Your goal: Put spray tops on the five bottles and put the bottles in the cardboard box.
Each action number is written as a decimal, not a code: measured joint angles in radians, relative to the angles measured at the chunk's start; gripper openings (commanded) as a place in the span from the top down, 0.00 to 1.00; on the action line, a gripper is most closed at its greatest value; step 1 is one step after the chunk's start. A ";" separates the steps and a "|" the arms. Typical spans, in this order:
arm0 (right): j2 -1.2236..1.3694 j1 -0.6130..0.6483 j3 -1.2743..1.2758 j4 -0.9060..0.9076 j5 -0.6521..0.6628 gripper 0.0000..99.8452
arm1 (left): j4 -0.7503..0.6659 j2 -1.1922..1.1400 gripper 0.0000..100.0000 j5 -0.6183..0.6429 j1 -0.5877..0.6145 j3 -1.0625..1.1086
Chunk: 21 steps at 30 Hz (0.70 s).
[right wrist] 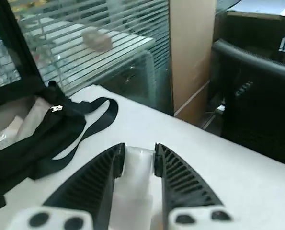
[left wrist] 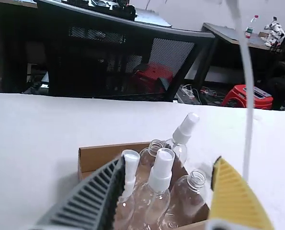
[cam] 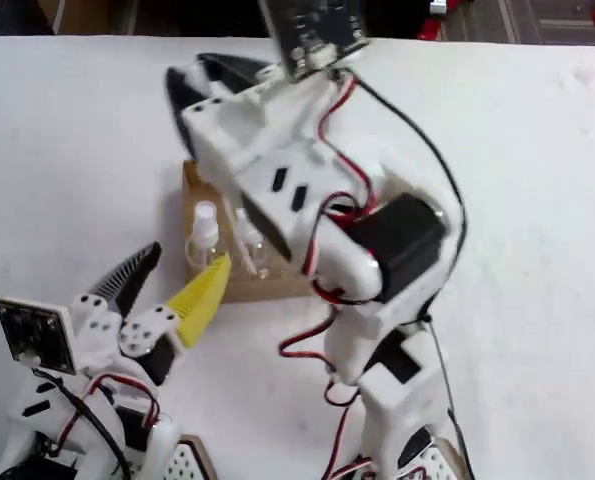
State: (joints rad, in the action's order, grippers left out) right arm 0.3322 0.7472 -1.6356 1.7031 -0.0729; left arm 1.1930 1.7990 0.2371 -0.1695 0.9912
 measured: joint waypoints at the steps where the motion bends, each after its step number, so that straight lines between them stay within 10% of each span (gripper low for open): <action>1: 0.014 0.011 -0.002 0.000 0.000 0.98 | 0.000 0.000 0.72 0.005 -0.002 0.000; 21: 0.180 -0.095 -0.003 -0.120 0.054 0.98 | 0.072 0.000 0.72 -0.034 -0.005 -0.063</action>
State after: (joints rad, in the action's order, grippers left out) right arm 0.5117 0.6521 -1.6387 1.5835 -0.0192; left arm 1.2651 1.7990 0.2033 -0.1741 0.9283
